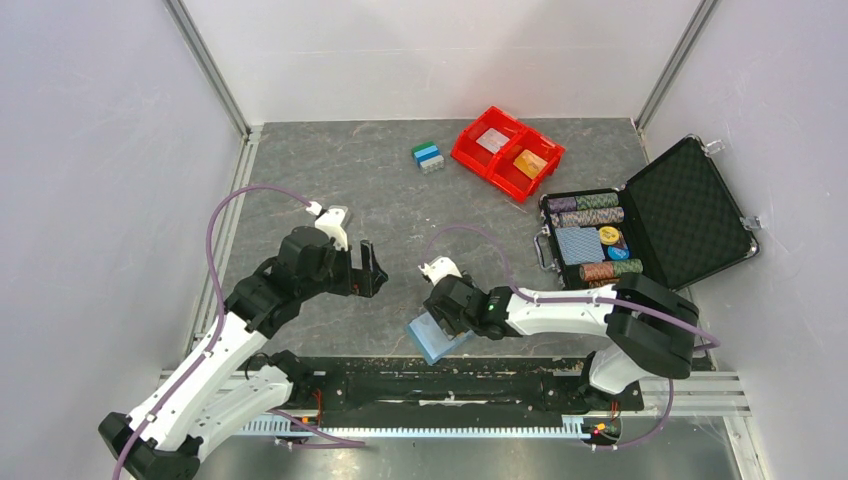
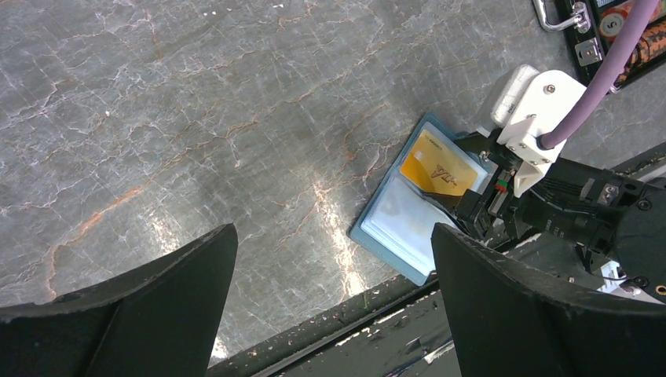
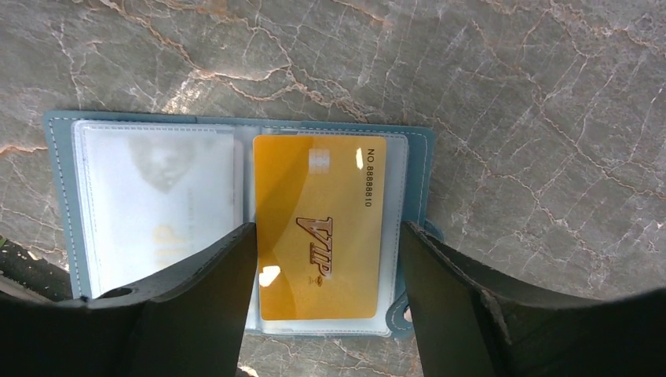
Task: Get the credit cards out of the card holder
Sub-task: Remove the credit card from the card holder.
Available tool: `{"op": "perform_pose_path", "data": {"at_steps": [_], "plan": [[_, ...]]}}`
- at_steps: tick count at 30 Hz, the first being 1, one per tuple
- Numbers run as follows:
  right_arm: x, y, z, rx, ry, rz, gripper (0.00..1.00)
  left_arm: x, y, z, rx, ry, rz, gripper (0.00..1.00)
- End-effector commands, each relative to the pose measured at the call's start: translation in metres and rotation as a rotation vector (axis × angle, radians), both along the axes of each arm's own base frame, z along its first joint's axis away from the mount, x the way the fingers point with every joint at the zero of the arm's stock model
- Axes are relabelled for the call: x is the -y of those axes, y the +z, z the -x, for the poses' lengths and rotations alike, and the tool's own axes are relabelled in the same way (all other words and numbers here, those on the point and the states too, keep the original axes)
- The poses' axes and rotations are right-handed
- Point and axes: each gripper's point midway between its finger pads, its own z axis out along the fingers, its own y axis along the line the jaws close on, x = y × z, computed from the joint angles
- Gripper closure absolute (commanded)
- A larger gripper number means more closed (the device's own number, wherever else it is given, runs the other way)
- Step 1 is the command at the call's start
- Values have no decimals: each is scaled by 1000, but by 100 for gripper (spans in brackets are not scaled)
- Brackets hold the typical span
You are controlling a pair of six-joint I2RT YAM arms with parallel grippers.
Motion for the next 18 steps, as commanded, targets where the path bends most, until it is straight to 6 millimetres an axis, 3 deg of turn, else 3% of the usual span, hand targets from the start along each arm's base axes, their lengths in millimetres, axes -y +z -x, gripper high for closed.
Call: {"op": "perform_pose_path", "data": {"at_steps": [1,12,18], "plan": [[6,-2,-8,43,-37,45,34,-1,3,-4,21,1,-10,0],[17,3,-18,73,-131,-2,49,5,-4,-6,-28,14,9,0],[9,17,-23,73,-150,-104,50,8,-12,-4,-78,43,29,0]]}}
